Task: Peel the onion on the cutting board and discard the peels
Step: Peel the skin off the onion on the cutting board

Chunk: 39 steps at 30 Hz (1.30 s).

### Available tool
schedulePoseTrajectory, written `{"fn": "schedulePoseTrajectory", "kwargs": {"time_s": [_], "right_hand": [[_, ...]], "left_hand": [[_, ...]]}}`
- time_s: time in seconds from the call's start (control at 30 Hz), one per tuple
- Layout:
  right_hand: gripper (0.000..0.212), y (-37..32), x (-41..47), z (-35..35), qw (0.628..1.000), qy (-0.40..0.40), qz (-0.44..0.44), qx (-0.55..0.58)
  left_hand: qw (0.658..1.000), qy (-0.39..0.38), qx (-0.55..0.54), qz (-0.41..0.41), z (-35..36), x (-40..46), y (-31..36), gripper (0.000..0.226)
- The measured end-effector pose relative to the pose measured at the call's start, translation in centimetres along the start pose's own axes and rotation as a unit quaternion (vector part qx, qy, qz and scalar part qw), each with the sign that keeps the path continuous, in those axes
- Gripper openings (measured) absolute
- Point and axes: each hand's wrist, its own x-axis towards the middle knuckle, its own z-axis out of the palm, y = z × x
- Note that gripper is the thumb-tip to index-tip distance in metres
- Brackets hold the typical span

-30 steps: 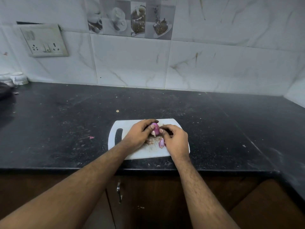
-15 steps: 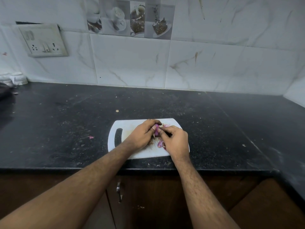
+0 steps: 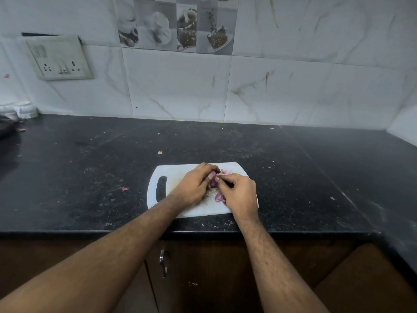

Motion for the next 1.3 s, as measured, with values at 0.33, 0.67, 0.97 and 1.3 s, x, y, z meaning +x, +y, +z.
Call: {"fn": "schedulePoseTrajectory", "kwargs": {"time_s": [0.33,0.67,0.97,1.3], "right_hand": [[0.020,-0.40,-0.13,0.09,0.999,0.021,0.023,-0.037],[0.011,-0.33,0.23,0.20,0.991,0.089,0.079,-0.057],[0.026,0.17,0.35,0.37,0.996,0.048,0.011,-0.075],[0.017,-0.50,0.07,-0.24,0.998,-0.034,0.047,-0.004]], "left_hand": [[0.998,-0.011,0.022,0.052,0.30,-0.09,-0.02,0.023],[0.998,0.001,-0.049,-0.040,-0.14,-0.25,0.09,0.025],[0.988,0.019,-0.121,-0.093,-0.21,-0.18,-0.11,0.022],[0.988,0.017,-0.120,-0.091,-0.17,-0.26,-0.03,0.017]]}}
